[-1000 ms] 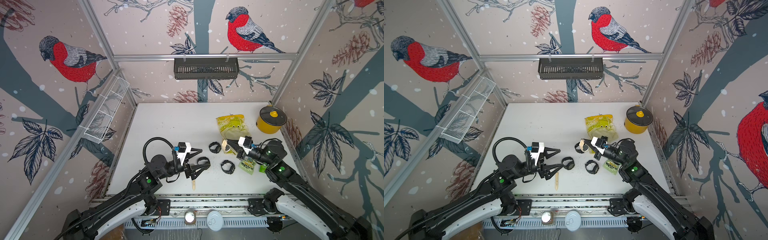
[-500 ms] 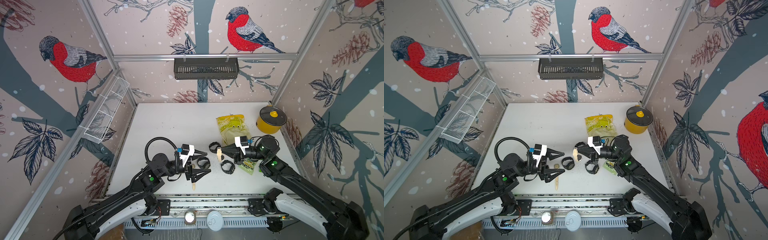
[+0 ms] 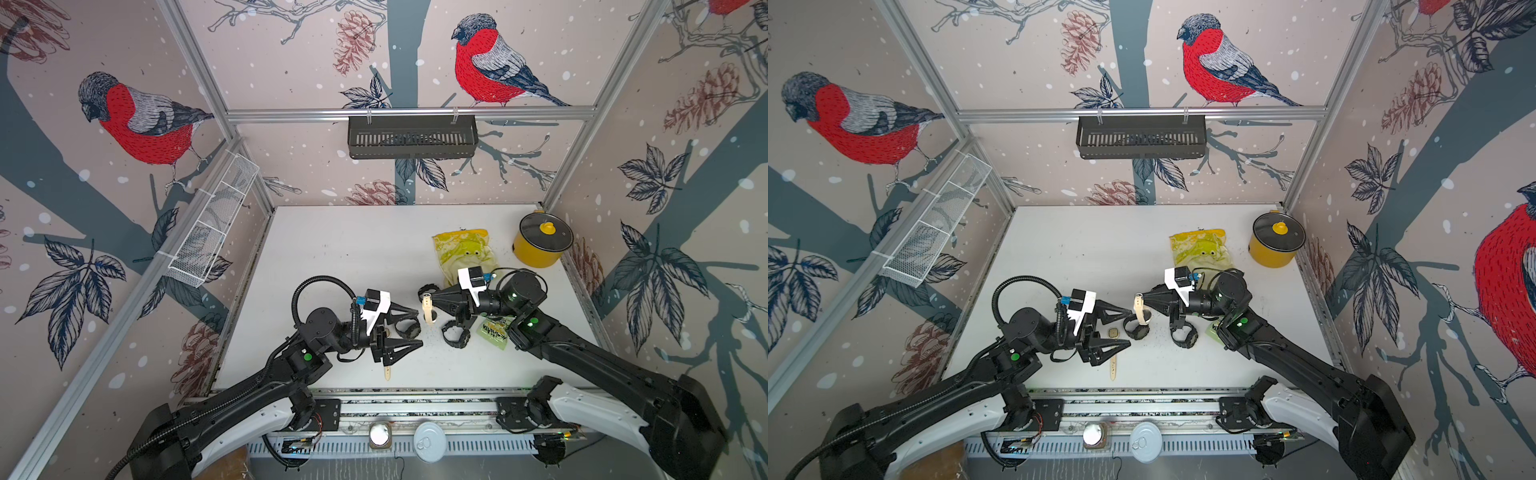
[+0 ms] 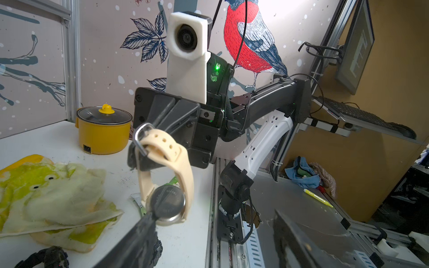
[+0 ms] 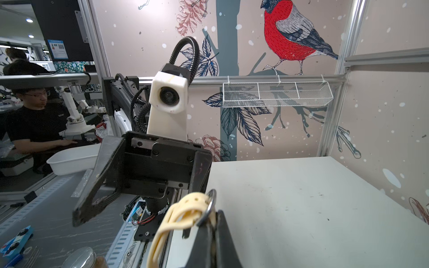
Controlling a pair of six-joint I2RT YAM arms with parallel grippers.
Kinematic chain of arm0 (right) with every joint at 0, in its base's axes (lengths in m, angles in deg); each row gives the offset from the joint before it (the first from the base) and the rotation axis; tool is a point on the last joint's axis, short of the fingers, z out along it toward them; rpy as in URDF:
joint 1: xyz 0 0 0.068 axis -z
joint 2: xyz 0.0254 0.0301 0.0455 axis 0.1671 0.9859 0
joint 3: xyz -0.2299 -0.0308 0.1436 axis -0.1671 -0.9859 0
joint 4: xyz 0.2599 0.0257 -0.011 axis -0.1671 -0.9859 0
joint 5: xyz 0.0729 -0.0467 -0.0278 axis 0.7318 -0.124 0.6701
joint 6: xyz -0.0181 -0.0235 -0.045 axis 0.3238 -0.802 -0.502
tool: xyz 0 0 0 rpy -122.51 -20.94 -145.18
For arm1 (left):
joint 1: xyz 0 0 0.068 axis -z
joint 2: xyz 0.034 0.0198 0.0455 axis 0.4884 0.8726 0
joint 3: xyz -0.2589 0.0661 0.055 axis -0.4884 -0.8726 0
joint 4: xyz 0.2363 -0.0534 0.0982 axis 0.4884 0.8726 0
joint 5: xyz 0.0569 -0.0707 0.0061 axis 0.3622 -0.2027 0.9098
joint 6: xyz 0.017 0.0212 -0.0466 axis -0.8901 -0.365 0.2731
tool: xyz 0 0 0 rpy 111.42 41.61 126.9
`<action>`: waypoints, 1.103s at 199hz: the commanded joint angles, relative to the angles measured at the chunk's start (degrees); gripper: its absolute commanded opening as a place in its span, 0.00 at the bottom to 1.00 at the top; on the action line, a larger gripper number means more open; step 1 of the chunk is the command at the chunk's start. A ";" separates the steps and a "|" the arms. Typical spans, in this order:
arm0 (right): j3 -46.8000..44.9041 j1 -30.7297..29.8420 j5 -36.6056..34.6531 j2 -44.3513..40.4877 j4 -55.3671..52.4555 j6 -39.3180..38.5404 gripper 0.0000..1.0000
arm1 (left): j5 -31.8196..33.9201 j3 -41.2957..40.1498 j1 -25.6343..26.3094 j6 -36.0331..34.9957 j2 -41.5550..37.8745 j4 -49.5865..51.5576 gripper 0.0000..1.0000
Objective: Wipe the watch dial
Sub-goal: Pick up the watch at the center of the board.
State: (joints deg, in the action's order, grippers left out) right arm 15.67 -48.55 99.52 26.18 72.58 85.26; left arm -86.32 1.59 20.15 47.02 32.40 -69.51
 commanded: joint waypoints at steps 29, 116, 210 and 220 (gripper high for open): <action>1.63 -1.84 -2.06 2.42 4.86 2.82 0.04 | -0.60 0.26 -0.03 1.16 0.51 -5.44 0.75; 2.45 -3.07 -3.56 6.14 6.48 3.91 0.04 | -2.34 0.58 0.01 3.53 4.16 -9.10 0.51; 2.09 -3.94 -3.91 6.52 7.94 4.66 0.04 | 1.54 1.04 0.00 3.56 5.91 -7.54 0.45; 1.96 -4.17 -3.92 6.47 8.07 4.68 0.04 | 1.37 1.22 0.00 3.56 6.32 -7.74 0.45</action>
State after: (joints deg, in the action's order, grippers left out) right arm 17.64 -52.27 96.39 32.84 78.42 89.98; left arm -85.49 2.07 20.15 49.88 38.17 -74.93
